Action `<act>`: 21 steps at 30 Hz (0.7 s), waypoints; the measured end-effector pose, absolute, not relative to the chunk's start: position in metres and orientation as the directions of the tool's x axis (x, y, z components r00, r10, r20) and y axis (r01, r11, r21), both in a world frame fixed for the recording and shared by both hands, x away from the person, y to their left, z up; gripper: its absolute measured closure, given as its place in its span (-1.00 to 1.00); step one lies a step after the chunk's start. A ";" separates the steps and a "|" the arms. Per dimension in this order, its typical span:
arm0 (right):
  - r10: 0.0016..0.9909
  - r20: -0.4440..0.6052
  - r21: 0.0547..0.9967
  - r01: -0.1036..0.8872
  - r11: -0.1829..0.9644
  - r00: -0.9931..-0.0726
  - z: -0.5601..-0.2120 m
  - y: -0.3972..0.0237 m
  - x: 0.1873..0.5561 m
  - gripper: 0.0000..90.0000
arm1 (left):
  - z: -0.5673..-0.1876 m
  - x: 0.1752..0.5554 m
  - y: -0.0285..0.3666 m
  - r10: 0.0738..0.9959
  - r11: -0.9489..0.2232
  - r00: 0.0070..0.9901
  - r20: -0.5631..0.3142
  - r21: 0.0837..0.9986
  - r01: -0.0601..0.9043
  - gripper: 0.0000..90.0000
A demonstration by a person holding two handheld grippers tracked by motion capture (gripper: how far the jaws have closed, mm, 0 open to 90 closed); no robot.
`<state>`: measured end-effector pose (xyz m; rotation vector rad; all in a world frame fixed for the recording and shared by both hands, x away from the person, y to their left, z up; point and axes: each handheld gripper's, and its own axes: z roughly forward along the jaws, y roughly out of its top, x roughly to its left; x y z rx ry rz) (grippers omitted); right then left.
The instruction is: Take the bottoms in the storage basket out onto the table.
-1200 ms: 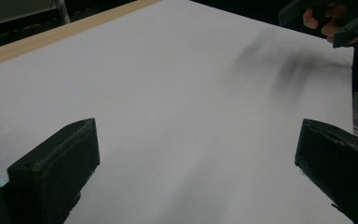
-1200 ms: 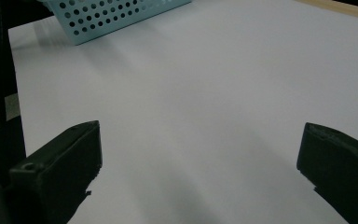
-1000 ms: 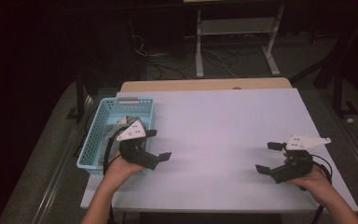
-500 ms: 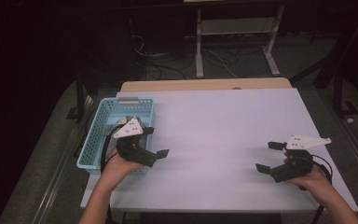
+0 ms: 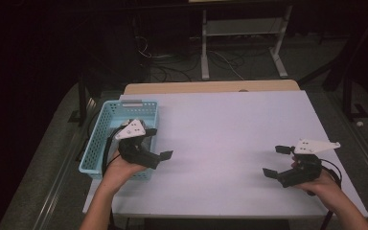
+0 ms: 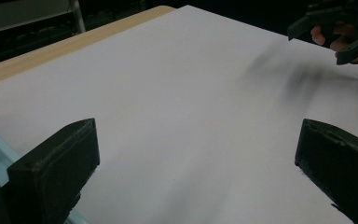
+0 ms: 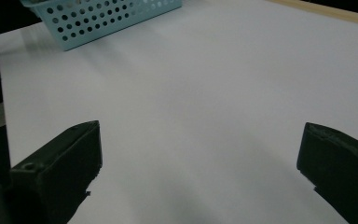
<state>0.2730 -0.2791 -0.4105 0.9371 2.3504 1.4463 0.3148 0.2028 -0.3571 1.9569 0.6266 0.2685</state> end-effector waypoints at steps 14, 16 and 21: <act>0.644 0.110 0.863 0.394 0.317 -0.757 -0.412 -0.276 0.275 -1.00 | -0.355 0.318 0.204 0.543 -0.355 0.837 -0.068 0.884 0.302 -1.00; 0.645 0.108 0.862 0.394 0.318 -0.757 -0.413 -0.276 0.275 -1.00 | -0.355 0.319 0.204 0.543 -0.357 0.837 -0.067 0.884 0.302 -1.00; 0.645 0.106 0.862 0.394 0.320 -0.757 -0.413 -0.276 0.275 -1.00 | -0.352 0.322 0.203 0.545 -0.354 0.836 -0.064 0.886 0.299 -1.00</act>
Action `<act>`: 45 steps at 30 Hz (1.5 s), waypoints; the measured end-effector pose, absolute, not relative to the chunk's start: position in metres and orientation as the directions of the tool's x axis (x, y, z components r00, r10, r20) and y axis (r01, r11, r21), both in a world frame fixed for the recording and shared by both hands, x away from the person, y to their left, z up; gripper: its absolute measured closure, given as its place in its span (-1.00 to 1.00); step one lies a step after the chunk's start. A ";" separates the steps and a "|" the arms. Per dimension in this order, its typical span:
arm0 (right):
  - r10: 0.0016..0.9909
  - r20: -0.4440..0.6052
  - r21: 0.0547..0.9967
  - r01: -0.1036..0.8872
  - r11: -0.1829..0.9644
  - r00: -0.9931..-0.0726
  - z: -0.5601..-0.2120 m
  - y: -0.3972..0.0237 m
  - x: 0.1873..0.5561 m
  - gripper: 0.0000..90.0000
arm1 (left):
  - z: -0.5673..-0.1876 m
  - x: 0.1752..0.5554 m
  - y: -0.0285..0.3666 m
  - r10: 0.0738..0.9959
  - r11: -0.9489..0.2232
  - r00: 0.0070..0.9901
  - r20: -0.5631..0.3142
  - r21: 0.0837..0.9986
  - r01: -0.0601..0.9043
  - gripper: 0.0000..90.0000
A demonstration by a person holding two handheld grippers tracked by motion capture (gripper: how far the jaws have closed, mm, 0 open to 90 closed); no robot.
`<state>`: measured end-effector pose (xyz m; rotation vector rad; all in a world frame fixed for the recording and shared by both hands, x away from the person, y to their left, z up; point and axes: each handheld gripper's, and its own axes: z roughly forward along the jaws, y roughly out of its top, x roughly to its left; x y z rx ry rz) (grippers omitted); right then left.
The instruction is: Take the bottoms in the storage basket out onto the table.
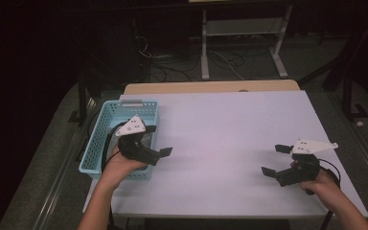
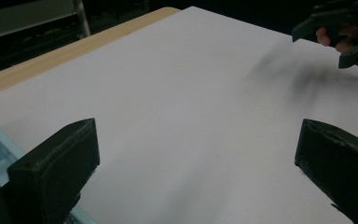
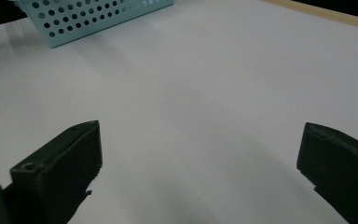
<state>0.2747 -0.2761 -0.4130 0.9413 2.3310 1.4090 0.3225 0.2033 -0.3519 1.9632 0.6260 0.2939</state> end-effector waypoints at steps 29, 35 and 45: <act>0.652 0.089 0.852 0.396 0.341 -0.753 -0.417 -0.274 0.275 -1.00 | -0.346 0.336 0.215 0.583 -0.358 0.812 -0.026 0.889 0.285 -1.00; 0.656 0.091 0.851 0.400 0.339 -0.749 -0.418 -0.275 0.274 -1.00 | -0.346 0.335 0.221 0.591 -0.352 0.807 -0.027 0.891 0.287 -1.00; 0.654 0.092 0.849 0.402 0.342 -0.751 -0.419 -0.275 0.275 -1.00 | -0.344 0.335 0.229 0.608 -0.349 0.794 -0.020 0.891 0.290 -1.00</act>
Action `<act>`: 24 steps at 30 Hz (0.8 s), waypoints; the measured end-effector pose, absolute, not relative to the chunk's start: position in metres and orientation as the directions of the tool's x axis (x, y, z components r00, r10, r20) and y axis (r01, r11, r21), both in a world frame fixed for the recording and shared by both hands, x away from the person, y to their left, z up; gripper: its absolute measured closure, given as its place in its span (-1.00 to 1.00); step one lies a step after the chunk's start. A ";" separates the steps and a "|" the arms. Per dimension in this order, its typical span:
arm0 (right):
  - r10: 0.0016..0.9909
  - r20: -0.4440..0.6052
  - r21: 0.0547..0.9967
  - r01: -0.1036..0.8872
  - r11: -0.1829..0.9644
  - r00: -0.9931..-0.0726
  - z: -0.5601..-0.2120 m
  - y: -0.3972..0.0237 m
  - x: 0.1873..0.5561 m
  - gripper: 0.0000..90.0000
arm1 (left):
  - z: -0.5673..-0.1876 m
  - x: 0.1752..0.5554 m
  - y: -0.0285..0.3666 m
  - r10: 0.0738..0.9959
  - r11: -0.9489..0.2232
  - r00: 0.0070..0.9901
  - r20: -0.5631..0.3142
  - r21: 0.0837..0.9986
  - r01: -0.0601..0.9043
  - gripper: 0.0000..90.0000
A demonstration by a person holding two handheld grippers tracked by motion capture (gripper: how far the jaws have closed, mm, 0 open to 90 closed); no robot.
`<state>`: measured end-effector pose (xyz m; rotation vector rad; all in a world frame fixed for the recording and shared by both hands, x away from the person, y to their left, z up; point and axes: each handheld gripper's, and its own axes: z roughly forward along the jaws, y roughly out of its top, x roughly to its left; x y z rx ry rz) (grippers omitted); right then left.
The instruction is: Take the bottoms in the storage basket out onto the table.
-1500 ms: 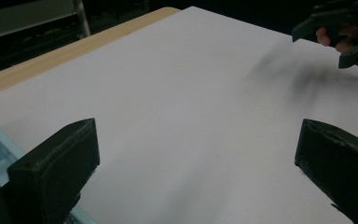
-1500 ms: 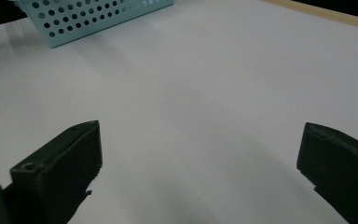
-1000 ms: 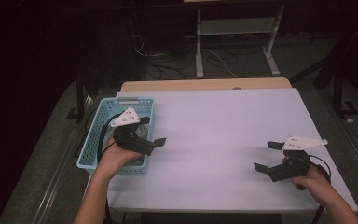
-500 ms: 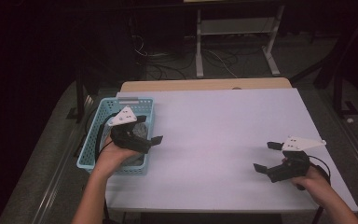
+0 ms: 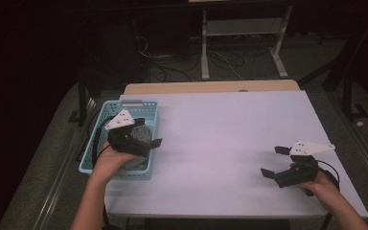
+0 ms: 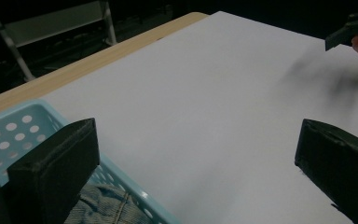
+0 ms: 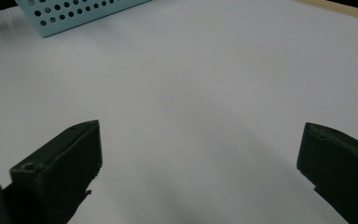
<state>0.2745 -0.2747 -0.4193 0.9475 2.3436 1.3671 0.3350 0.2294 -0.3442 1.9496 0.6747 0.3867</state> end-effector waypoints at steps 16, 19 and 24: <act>0.652 0.095 0.846 0.406 0.345 -0.752 -0.420 -0.274 0.275 -1.00 | -0.344 0.336 0.243 0.637 -0.345 0.771 -0.012 0.889 0.299 -1.00; 0.651 0.096 0.845 0.407 0.347 -0.753 -0.420 -0.274 0.274 -1.00 | -0.345 0.337 0.246 0.644 -0.344 0.765 -0.013 0.888 0.304 -1.00; 0.650 0.095 0.845 0.407 0.349 -0.754 -0.420 -0.274 0.274 -1.00 | -0.346 0.339 0.251 0.659 -0.339 0.752 -0.017 0.886 0.316 -1.00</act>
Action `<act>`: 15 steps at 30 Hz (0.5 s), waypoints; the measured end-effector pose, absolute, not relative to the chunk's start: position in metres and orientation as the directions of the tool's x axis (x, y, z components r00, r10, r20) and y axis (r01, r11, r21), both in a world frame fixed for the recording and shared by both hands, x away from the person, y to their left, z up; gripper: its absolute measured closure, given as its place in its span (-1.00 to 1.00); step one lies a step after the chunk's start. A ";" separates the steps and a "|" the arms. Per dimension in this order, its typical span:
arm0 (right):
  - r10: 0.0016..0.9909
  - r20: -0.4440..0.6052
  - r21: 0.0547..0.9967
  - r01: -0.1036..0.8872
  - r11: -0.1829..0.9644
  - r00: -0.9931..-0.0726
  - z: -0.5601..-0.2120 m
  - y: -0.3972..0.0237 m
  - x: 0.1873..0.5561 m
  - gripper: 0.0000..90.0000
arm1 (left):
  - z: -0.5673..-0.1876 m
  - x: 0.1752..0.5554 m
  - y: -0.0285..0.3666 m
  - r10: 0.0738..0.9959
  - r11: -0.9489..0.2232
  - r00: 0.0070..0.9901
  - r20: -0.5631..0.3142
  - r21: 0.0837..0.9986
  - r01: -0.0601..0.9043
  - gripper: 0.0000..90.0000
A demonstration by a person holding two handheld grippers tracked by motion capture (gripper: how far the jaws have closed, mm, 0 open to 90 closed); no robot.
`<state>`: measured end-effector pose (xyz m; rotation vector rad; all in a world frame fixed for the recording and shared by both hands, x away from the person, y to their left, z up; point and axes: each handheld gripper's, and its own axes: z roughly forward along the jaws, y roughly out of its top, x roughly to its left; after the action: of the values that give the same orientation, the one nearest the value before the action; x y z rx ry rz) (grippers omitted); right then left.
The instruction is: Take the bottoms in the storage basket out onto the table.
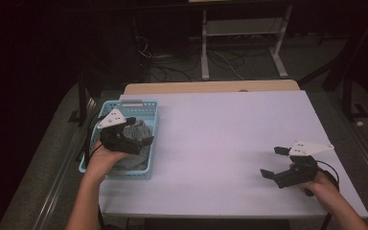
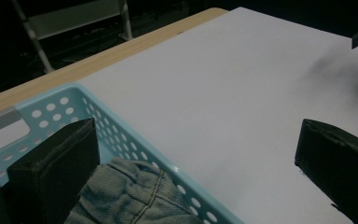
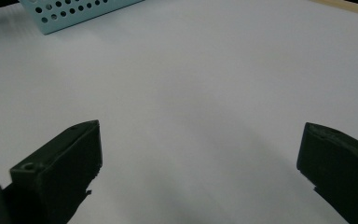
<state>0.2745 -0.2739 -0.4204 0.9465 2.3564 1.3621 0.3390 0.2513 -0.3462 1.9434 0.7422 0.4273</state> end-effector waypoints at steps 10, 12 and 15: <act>0.645 0.096 0.843 0.407 0.352 -0.758 -0.421 -0.273 0.274 -1.00 | -0.348 0.341 0.261 0.680 -0.331 0.733 -0.016 0.885 0.327 -1.00; 0.645 0.095 0.842 0.407 0.354 -0.758 -0.421 -0.273 0.274 -1.00 | -0.348 0.341 0.263 0.687 -0.331 0.727 -0.015 0.884 0.331 -1.00; 0.645 0.095 0.842 0.406 0.354 -0.759 -0.421 -0.273 0.274 -1.00 | -0.349 0.342 0.266 0.696 -0.331 0.718 -0.012 0.882 0.336 -1.00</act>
<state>0.2743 -0.2733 -0.4207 0.9403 2.3650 1.3603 0.3420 0.2663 -0.3490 1.9385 0.7939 0.4598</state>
